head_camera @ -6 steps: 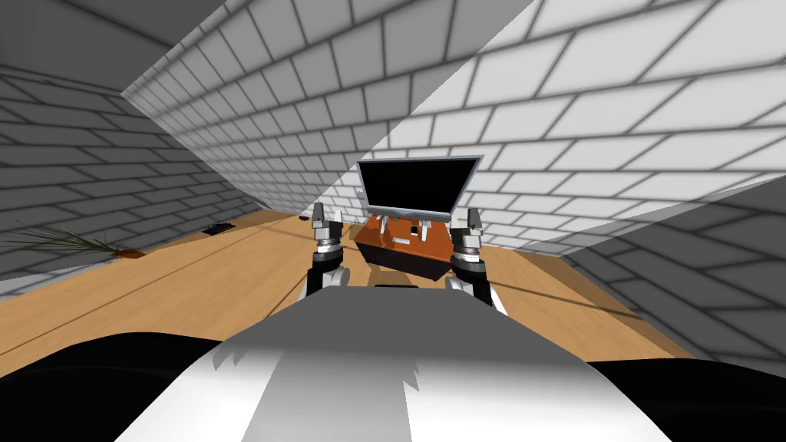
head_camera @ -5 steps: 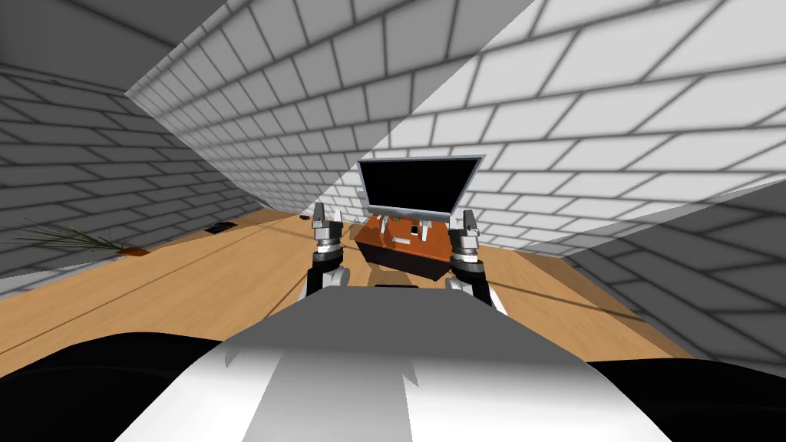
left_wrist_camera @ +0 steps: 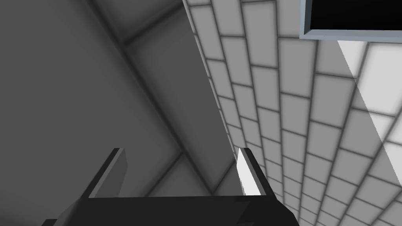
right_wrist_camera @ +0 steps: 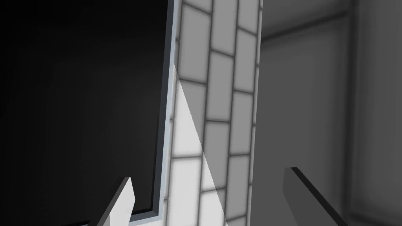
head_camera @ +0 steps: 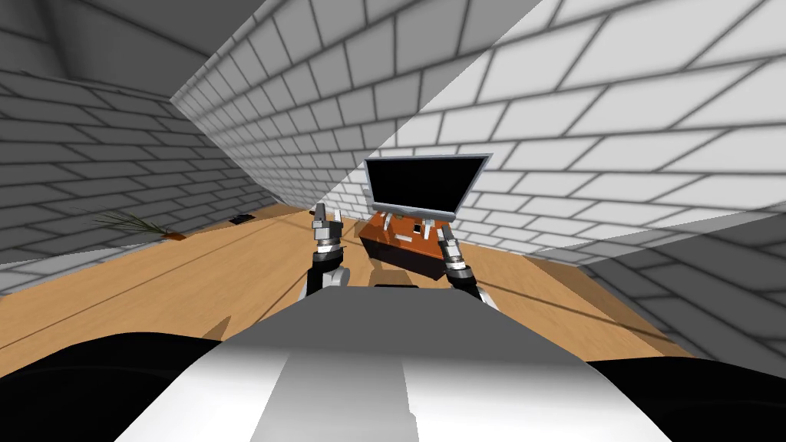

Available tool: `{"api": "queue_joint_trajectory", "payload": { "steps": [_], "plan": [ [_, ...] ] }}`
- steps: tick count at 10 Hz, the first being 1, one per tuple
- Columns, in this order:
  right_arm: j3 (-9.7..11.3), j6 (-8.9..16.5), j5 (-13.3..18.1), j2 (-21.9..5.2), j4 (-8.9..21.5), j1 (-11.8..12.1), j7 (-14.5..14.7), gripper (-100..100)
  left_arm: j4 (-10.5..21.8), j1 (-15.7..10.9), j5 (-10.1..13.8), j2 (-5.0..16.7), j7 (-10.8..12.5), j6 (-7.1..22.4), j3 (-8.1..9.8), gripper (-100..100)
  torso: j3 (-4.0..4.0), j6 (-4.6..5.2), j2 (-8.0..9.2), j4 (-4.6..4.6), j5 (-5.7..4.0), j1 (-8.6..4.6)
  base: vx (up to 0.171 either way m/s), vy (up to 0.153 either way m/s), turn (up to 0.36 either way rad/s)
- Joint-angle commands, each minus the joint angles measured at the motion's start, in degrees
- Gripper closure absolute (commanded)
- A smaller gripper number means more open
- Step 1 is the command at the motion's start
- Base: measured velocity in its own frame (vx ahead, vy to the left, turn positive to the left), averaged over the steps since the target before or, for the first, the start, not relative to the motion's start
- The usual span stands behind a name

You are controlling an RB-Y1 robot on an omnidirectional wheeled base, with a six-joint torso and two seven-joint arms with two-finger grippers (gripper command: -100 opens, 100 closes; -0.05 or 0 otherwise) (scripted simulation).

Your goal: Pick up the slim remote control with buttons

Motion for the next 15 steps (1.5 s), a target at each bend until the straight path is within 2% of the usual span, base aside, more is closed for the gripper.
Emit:
{"api": "queue_joint_trajectory", "payload": {
  "steps": [1,2,4,5,6,7,9,10,11,12,13,14,15],
  "plan": [
    [1.8,1.3,1.3,-2.8,2.7,0.1,1.2,-100,0.0,0.0,0.0,0.0,0.0,0.0,0.0,0,0.0,0.0,0.0,0.0,0.0,0.0,-0.11,-0.013,0.193],
    [1.8,1.3,1.3,-2.8,2.7,0.1,1.2,-100,0.0,0.0,0.0,0.0,0.0,0.0,0.0,0,0.02,-0.02,0.03,0.01,0.01,0.06,-0.067,-0.005,0.058],
    [4.1,1.4,3.1,-6.1,7.3,0.7,2.8,-100,0.0,0.0,0.0,0.0,0.0,0.0,0.0,0,-0.08,0.0,-0.14,-0.02,0.01,0.07,-0.047,-0.007,0.161],
    [4.1,1.4,3.1,-6.1,8.1,0.7,2.8,-100,0.0,0.0,0.0,0.0,0.0,0.0,0.0,0,-0.09,-0.01,-0.18,-0.03,0.02,0.06,-0.038,-0.006,0.087],
    [5.3,1.4,4.1,-7.8,9.9,0.9,3.6,-100,0.0,0.0,0.0,0.0,0.0,0.0,0.0,0,-0.12,0.02,-0.21,-0.04,0.01,0.06,-0.034,0.007,0.156],
    [5.3,1.4,4.1,-7.8,11.1,0.9,3.6,-100,0.0,0.0,0.0,0.0,0.0,0.0,0.0,0,-0.12,0.01,-0.21,-0.04,0.02,0.1,-0.025,0.005,0.074],
    [7.9,1.6,6.2,-10.9,15.6,1.1,5.2,-100,0.0,0.0,0.0,0.0,0.0,0.0,0.0,0,-0.15,0.0,-0.26,-0.05,0.03,0.12,-0.028,0.018,0.214],
    [7.9,1.6,6.2,-10.9,17.5,1.1,5.2,-100,0.0,0.0,0.0,0.0,0.0,0.0,0.0,0,-0.14,-0.01,-0.26,-0.05,0.03,0.16,-0.018,0.016,0.107],
    [9.2,1.7,7.3,-12.4,19.9,1.1,6.0,-100,0.0,0.0,0.0,0.0,0.0,0.0,0.0,0,-0.16,0.03,-0.3,-0.05,0.04,0.13,-0.01,0.024,0.209],
    [9.2,1.7,7.3,-12.4,21.0,1.1,6.0,-100,0.0,0.0,0.0,0.0,0.0,0.0,0.0,0,-0.18,0.0,-0.33,-0.06,0.04,0.15,0.0,0.015,0.095],
    [10.5,1.8,8.5,-13.9,23.3,1.1,6.8,-100,0.0,0.0,0.0,0.0,0.0,0.0,0.0,0,-0.19,0.03,-0.35,-0.06,0.04,0.14,0.009,0.027,0.205],
    [10.5,1.8,8.5,-13.9,24.5,1.1,6.8,-100,0.0,0.0,0.0,0.0,0.0,0.0,0.0,0,-0.22,0.0,-0.39,-0.07,0.04,0.16,0.009,0.02,0.111],
    [11.8,1.8,9.7,-15.4,26.6,0.9,7.6,-100,0.0,0.0,0.0,0.0,0.0,0.0,0.0,0,-0.22,0.03,-0.4,-0.08,0.04,0.15,0.013,0.027,0.193]
  ]
}}
